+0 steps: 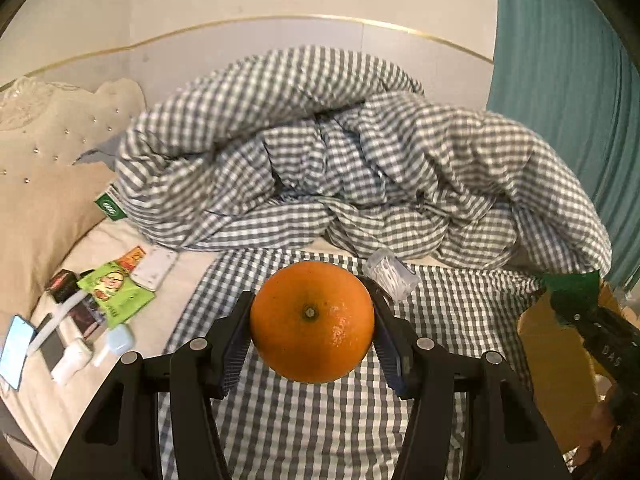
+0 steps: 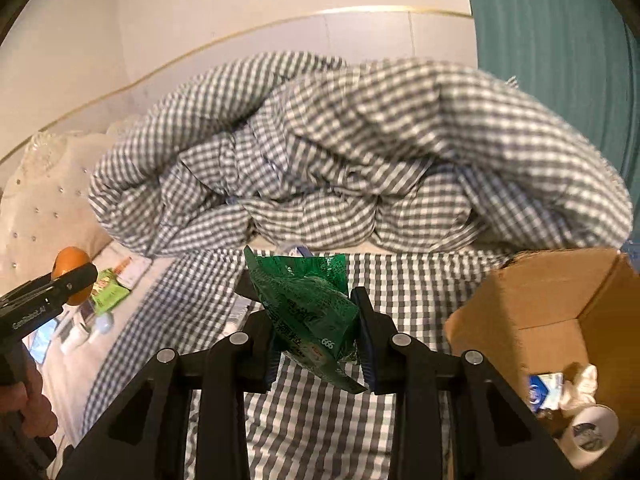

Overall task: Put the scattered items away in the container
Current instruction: 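Carry the orange and green packet with both tools over the box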

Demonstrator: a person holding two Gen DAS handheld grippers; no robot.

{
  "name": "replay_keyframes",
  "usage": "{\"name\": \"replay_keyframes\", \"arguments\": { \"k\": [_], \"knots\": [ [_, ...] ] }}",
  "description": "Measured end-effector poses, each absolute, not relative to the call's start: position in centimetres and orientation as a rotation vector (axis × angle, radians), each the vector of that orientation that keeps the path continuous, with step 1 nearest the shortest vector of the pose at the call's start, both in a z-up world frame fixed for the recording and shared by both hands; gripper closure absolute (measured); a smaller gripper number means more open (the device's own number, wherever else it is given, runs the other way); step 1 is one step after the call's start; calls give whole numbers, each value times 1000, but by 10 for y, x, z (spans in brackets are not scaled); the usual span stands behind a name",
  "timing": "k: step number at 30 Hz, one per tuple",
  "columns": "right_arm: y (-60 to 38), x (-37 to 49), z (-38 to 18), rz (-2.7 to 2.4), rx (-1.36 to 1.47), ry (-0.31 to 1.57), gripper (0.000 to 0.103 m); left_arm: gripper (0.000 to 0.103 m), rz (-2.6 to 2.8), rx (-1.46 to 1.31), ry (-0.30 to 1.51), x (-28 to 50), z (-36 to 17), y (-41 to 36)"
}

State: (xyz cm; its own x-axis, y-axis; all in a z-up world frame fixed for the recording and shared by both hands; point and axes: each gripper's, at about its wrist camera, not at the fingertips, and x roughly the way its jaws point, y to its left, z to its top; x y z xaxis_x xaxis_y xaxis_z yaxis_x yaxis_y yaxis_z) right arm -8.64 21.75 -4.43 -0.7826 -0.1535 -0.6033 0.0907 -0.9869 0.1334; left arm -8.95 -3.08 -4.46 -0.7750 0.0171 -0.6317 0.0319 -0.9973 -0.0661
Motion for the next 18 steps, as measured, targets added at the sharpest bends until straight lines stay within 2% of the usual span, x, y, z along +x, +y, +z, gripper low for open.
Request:
{"name": "replay_keyframes", "arguments": {
  "k": [18],
  "knots": [
    [256, 12, 17, -2929, 803, -155, 72, 46, -3052, 921, 104, -17, 11, 5]
  ]
}}
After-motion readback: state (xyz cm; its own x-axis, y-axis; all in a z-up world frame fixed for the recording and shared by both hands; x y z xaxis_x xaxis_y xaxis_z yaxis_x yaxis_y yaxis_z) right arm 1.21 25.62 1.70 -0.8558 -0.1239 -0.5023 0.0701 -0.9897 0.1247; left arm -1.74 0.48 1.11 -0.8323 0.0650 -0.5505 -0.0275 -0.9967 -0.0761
